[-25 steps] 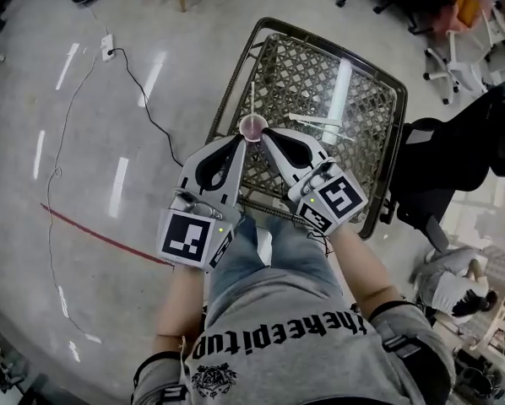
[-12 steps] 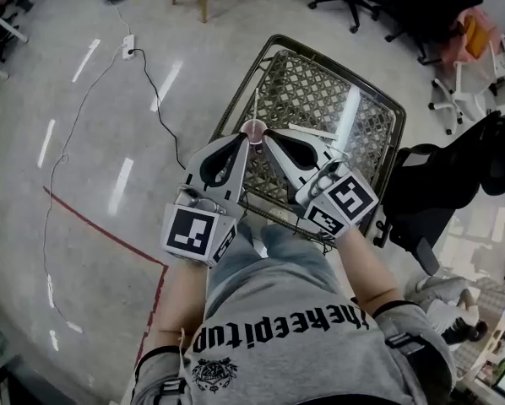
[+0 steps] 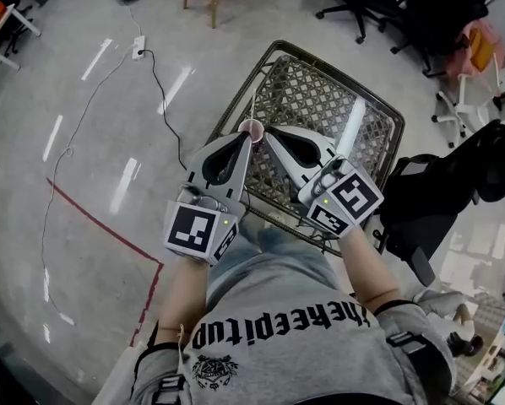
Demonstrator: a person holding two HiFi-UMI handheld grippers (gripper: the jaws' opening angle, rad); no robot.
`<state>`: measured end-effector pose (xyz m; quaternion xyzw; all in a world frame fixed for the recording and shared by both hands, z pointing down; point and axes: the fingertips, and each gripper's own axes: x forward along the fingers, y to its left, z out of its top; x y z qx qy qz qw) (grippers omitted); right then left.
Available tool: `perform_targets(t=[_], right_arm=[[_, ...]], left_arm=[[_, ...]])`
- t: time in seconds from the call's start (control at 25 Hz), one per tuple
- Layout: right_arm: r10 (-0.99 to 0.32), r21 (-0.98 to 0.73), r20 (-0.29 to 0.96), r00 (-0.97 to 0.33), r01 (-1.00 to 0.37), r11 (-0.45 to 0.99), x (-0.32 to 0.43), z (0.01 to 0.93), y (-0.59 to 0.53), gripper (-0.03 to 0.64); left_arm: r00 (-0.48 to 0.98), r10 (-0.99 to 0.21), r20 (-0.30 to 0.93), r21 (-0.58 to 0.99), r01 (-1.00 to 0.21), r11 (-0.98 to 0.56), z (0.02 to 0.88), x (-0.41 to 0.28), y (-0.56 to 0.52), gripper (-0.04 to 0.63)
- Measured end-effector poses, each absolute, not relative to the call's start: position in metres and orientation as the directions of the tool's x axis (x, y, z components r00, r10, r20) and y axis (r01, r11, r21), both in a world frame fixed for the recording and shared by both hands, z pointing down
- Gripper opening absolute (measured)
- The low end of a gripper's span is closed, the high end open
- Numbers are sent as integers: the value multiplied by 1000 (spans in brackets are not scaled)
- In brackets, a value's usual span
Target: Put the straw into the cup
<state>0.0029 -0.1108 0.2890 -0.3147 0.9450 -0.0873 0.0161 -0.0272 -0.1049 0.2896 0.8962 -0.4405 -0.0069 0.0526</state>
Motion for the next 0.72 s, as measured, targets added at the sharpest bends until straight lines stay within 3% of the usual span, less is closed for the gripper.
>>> perform_targets(t=[0.72], right_arm=[[-537, -133, 1, -844, -532, 836, 17, 276, -82, 3]], left_arm=[[560, -828, 18, 60, -828, -558, 276, -6, -78, 32]])
